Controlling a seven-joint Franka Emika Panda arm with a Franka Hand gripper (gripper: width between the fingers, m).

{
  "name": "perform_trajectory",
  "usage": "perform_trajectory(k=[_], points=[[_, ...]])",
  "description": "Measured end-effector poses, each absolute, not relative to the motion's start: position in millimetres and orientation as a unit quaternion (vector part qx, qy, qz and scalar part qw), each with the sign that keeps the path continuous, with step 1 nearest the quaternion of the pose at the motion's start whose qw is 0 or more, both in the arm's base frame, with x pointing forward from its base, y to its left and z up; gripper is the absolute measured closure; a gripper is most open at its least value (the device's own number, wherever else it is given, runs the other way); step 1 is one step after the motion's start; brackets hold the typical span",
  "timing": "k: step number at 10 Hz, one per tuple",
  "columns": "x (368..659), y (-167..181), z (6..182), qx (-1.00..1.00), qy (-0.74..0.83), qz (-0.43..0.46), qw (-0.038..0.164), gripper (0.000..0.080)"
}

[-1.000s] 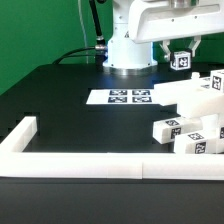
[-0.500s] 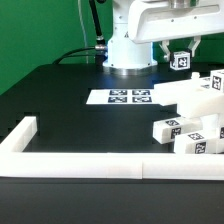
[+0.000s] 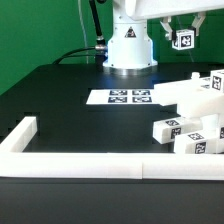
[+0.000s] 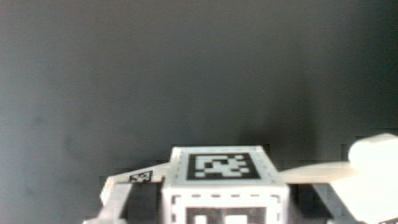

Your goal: Assemble chair

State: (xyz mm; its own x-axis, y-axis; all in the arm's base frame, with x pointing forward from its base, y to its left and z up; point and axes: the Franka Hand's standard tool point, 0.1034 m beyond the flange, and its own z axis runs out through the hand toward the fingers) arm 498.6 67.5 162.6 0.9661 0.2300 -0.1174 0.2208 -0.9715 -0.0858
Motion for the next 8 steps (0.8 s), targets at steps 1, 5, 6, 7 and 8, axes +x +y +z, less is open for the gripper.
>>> perform_trajectory(k=[1, 5, 6, 7, 8], points=[[498, 67, 162.4, -0.991, -0.114, 0.064, 0.036, 0.0512], [528, 60, 166.6, -0.989, -0.133, 0.057, 0.032, 0.0512], [542, 58, 165.5, -0.988, -0.143, 0.051, 0.028, 0.0512], [555, 58, 163.6, -0.988, -0.143, 0.046, 0.023, 0.0512], [563, 63, 160.2, -0.989, -0.138, 0.042, 0.02, 0.0512]])
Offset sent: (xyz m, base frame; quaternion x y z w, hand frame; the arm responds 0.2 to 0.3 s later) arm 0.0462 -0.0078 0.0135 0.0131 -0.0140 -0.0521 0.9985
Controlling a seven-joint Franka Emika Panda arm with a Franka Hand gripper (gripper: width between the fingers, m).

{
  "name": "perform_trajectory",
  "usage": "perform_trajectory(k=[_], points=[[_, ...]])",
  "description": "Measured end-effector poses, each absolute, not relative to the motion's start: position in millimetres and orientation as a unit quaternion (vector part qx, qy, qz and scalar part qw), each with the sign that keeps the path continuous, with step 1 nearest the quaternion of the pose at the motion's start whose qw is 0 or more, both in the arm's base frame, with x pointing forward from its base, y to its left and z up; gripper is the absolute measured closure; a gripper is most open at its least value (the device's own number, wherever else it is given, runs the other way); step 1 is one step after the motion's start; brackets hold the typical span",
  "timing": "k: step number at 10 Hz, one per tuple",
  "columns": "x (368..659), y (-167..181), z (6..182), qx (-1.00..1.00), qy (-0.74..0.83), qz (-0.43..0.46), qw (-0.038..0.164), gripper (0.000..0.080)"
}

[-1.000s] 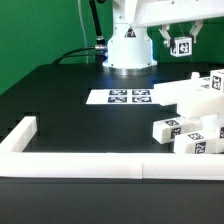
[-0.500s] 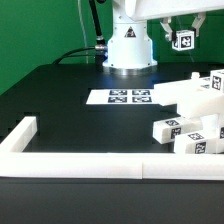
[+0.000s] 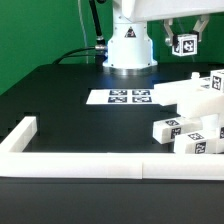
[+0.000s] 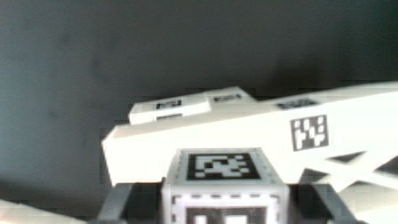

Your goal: Assemble chair

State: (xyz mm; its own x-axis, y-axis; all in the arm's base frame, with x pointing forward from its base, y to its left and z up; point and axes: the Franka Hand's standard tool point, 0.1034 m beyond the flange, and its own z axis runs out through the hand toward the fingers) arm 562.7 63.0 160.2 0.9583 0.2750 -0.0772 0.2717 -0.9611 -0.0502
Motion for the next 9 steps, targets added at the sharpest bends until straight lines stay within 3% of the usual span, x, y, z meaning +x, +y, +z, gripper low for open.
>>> perform_trajectory(k=[9], points=[[558, 71, 150.5, -0.99, -0.135, 0.042, 0.016, 0.0512]])
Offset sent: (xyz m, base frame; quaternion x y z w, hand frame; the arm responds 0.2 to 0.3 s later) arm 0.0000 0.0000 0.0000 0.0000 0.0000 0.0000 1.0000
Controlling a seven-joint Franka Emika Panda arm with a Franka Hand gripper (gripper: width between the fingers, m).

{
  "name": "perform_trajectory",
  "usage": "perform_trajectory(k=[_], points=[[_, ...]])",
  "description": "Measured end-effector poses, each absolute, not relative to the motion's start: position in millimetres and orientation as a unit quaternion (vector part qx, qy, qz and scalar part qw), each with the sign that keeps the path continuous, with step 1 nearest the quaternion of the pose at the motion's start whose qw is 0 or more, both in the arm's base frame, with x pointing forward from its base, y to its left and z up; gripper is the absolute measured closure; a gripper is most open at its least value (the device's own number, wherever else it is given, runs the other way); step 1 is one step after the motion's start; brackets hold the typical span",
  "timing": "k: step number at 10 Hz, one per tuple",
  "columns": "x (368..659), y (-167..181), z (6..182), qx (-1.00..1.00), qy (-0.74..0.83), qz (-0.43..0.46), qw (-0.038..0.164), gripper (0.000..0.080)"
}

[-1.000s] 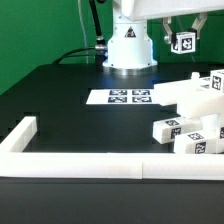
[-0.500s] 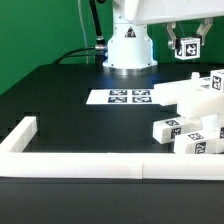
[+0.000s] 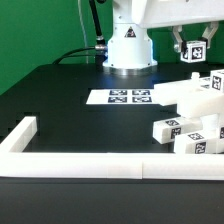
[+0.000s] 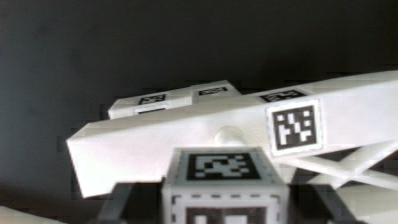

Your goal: Assemble chair

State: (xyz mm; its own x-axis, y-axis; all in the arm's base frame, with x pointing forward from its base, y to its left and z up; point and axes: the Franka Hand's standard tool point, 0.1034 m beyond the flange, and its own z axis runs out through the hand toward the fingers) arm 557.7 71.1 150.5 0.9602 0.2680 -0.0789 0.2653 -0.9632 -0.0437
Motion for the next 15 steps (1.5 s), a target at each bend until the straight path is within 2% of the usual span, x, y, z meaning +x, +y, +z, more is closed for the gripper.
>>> perform_trajectory(k=[9, 15], points=[[554, 69, 134.3, -0.989, -0.134, 0.054, 0.012, 0.0512], [551, 76, 130.4, -0.99, -0.131, 0.058, 0.012, 0.0512]])
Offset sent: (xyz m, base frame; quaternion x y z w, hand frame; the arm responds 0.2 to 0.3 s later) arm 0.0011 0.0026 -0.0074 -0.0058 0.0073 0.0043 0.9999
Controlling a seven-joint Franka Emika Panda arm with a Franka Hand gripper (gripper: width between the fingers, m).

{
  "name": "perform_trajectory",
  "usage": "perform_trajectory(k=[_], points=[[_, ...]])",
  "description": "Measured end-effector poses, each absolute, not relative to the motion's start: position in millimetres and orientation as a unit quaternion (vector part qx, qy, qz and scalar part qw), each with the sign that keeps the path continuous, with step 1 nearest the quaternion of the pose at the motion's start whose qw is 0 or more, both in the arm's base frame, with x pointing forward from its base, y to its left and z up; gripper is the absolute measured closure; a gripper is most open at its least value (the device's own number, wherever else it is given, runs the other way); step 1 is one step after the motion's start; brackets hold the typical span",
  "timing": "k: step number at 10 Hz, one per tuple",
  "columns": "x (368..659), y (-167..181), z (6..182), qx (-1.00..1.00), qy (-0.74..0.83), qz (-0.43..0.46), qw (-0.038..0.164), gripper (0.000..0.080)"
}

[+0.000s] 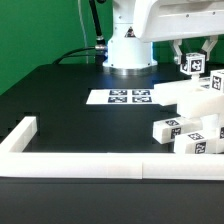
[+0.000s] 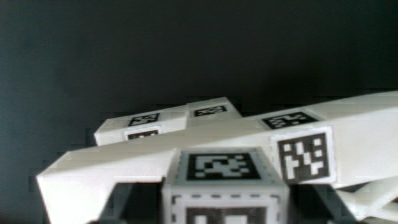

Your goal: Assemble chair

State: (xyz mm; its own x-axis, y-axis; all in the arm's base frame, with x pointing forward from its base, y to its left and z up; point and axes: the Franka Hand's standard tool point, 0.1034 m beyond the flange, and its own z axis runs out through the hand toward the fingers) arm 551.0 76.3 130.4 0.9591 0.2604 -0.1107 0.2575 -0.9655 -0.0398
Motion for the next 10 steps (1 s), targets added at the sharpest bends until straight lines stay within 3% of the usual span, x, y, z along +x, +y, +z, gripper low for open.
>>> perform_trajectory(k=[10], points=[[554.2, 79.9, 121.7, -0.99, -0.136, 0.046, 0.009, 0.0512]])
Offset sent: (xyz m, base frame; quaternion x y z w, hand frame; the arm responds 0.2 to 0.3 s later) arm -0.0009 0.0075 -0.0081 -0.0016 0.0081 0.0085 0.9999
